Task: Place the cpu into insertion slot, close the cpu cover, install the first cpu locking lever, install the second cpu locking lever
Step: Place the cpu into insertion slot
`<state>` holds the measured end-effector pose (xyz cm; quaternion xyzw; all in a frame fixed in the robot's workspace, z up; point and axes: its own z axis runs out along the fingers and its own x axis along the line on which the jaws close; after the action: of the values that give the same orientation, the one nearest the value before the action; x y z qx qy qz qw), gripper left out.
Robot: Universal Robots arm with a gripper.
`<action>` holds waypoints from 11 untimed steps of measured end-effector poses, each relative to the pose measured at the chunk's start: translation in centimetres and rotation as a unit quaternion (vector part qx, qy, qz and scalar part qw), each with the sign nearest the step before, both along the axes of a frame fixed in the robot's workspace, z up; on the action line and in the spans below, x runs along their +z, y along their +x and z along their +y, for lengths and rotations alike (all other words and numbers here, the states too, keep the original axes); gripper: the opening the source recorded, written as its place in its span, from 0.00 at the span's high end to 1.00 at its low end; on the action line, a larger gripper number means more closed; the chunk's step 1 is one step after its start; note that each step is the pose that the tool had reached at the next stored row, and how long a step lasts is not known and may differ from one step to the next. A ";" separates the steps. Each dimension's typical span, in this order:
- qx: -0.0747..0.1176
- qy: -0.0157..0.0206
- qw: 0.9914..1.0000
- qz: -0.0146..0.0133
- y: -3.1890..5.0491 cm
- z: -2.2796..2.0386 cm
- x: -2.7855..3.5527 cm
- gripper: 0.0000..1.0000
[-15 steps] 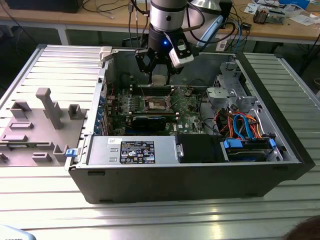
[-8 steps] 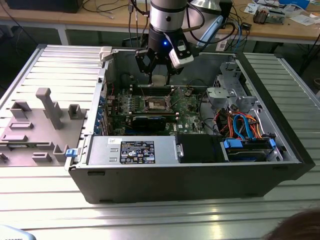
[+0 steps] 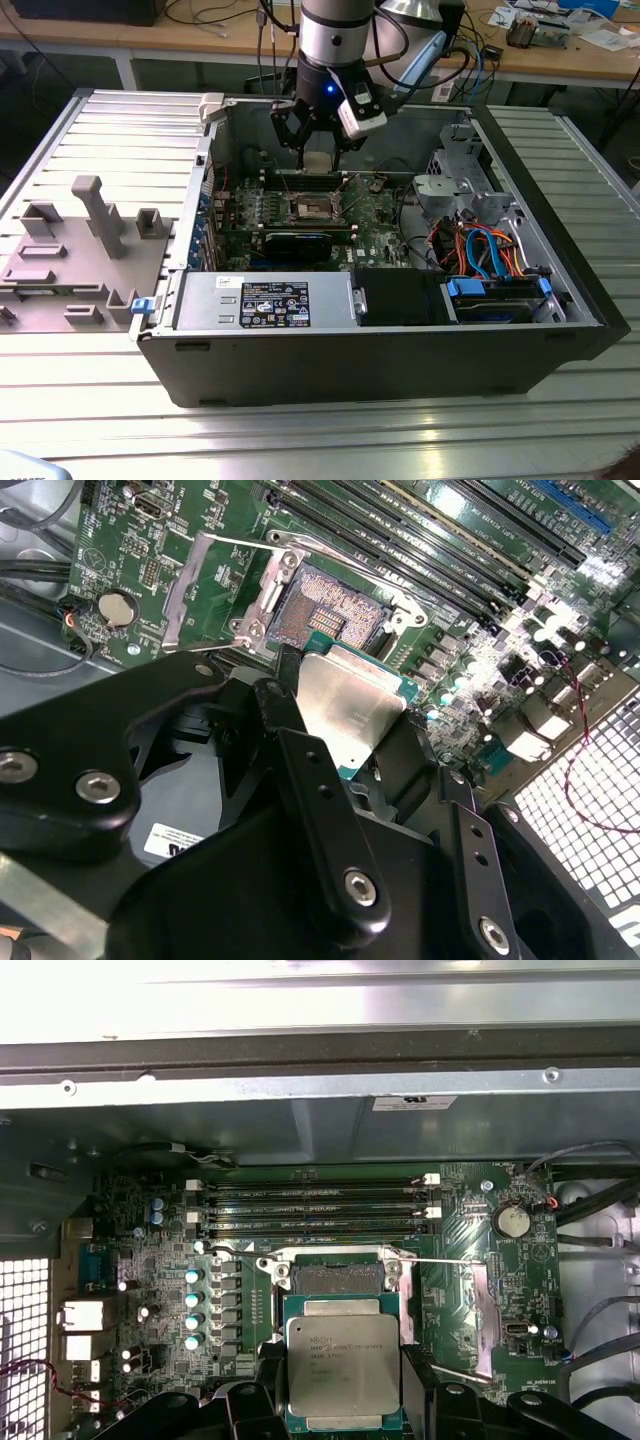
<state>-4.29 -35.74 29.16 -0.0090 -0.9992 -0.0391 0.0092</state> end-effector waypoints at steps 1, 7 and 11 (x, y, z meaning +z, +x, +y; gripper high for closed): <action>0.000 0.000 1.000 0.000 0.00 0.00 -0.02 0.45; 0.000 0.000 1.000 0.000 0.00 0.01 -0.34 0.45; 0.000 -0.001 1.000 0.000 0.00 0.00 -0.48 0.45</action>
<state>-4.28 -35.73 28.69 -0.0090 -0.9992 -0.0380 0.0091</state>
